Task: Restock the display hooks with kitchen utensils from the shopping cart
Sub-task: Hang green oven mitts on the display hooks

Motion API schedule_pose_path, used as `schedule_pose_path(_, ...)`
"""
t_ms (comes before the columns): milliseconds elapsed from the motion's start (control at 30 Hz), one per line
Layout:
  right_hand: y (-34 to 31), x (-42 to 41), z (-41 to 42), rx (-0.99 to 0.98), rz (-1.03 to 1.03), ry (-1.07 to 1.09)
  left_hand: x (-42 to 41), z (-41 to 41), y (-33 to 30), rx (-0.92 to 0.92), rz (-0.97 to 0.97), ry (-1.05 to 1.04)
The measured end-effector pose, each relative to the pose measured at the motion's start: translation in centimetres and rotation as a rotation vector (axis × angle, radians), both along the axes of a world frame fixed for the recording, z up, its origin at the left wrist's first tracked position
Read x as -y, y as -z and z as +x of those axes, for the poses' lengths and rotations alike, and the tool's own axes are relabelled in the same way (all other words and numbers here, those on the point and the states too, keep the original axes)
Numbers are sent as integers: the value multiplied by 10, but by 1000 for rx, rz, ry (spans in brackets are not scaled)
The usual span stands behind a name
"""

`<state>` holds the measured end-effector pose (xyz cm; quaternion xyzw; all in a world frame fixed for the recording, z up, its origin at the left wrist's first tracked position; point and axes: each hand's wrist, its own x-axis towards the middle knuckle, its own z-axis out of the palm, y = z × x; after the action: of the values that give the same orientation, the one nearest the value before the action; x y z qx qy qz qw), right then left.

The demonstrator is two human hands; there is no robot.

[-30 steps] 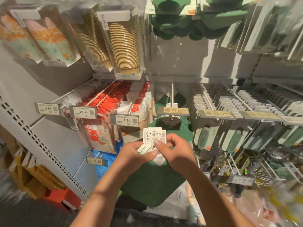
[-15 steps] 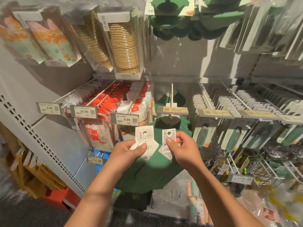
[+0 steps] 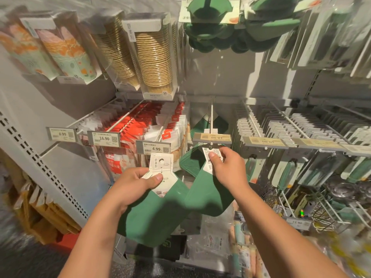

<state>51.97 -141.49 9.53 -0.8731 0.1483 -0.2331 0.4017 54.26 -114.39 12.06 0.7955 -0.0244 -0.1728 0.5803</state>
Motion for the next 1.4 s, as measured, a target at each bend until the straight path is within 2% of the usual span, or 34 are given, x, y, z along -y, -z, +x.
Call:
schedule_pose_path(233,8,-4,10,-1,76,52,-17,1,-5,49,-16,-30)
schedule_pose_path(367,10,-2,7,-12,47,34,-23,-2,-3,72,-21,-71)
schedule_pose_path(500,23,1,-2,-56,134,24,-32,-5,-1,86,-33,-95)
schedule_pose_path(700,24,-13,-19,37,249,47,-20,-12,-1,52,-108,-31)
schedule_pose_path(800,21,-28,-24,50,471,-83,-5,-19,6,67,-83,20)
schedule_pose_path(900,17,-42,-31,40,542,-285,10,-24,14,64,-87,58)
schedule_pose_path(1033,18,-52,-39,3,514,-406,20,-27,24,46,-129,94)
schedule_pose_path(1167,23,-56,-49,9,528,-363,28,-31,25,51,-189,52)
schedule_pose_path(1233,27,-60,-55,54,427,-285,31,-32,25,41,-219,37)
schedule_pose_path(1300,34,-62,-57,119,242,-203,36,-34,23,27,-227,3)
schedule_pose_path(1400,35,-61,-58,183,132,-169,43,-35,22,-6,-244,-57)
